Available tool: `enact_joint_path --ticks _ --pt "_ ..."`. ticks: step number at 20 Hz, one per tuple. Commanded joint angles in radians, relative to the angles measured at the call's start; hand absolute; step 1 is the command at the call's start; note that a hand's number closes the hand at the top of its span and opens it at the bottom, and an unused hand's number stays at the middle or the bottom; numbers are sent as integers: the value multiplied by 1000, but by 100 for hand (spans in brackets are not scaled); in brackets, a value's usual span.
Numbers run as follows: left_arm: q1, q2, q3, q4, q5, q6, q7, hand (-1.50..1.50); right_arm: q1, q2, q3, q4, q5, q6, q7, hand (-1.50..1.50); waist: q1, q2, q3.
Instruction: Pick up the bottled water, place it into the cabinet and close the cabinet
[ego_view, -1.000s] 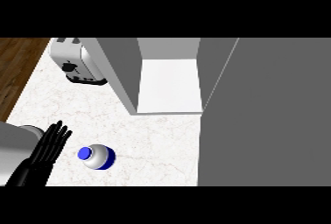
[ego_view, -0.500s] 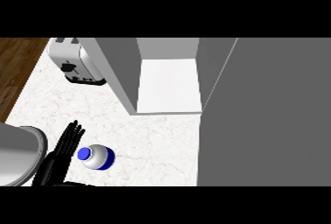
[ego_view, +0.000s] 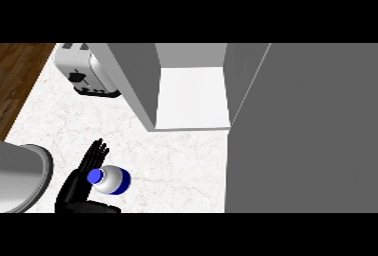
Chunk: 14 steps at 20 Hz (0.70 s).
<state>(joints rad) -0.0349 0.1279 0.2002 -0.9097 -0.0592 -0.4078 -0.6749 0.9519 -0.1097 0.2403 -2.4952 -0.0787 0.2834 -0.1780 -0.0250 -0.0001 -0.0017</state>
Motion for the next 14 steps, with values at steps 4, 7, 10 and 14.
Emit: enact_joint_path --ticks 4,7,10,14 --pt "-73 -2 -20 237 -16 -76 -132 -150 99 -3 9 -128 -49 17 -8 -150 -5 0 -1" --pt "-123 6 -7 320 -4 -94 -193 -150 10 -4 10 -125 -44 -11 73 -150 10 6 -2" --pt "-152 -50 9 364 7 -7 -208 150 108 0 35 -136 -11 13 -1 -150 -4 2 -2" --pt "-182 -26 24 415 43 -67 -210 150 91 -21 -30 -122 -72 25 -12 -150 -1 4 -1"
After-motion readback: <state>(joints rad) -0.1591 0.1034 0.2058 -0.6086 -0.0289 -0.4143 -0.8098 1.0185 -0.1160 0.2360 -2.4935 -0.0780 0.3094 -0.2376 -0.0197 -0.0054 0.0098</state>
